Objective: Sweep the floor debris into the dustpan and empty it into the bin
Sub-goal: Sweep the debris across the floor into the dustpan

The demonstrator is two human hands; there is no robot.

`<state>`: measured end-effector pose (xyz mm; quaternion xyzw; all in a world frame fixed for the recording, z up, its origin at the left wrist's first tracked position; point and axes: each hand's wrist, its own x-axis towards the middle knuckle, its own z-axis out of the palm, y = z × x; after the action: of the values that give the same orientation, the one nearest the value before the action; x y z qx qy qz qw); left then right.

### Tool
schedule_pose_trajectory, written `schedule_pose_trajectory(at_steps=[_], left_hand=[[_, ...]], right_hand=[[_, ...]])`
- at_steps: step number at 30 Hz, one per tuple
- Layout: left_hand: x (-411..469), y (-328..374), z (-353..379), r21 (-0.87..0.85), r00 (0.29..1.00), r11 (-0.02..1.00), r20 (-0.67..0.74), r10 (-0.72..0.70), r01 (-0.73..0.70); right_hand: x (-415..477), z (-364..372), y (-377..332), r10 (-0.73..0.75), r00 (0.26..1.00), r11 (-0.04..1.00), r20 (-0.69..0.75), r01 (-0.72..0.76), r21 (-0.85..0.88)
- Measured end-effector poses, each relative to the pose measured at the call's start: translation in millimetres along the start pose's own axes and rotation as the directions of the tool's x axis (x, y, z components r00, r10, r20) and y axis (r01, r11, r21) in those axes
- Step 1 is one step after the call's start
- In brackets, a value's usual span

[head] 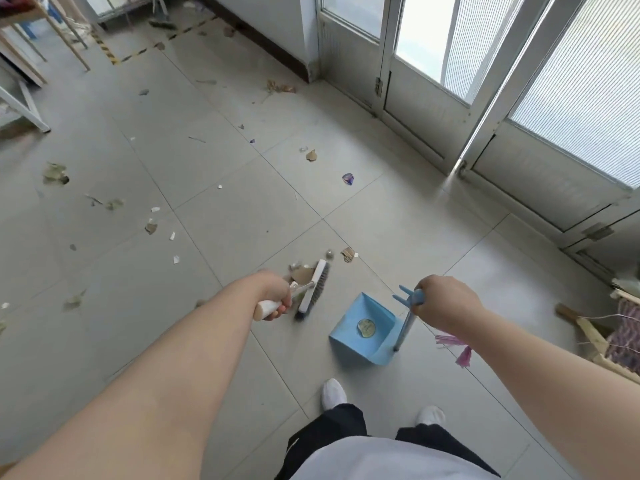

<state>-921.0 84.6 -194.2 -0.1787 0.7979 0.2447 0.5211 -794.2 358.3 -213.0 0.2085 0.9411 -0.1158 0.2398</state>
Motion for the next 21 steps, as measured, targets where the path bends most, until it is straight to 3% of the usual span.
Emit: schedule_pose_trajectory(at_steps=[10,21], left_hand=[[35,10,-15,-0.065,0.96,0.996,-0.278,0.041,-0.062],[4,122,-1,-0.231,0.985,0.963,-0.13,0.112,-0.14]], right_hand=[[37,-9,-1,-0.007,1.0,0.997,0.0,0.007,0.072],[85,-47,31,-0.069,0.997,0.997,0.033,0.068,0.046]])
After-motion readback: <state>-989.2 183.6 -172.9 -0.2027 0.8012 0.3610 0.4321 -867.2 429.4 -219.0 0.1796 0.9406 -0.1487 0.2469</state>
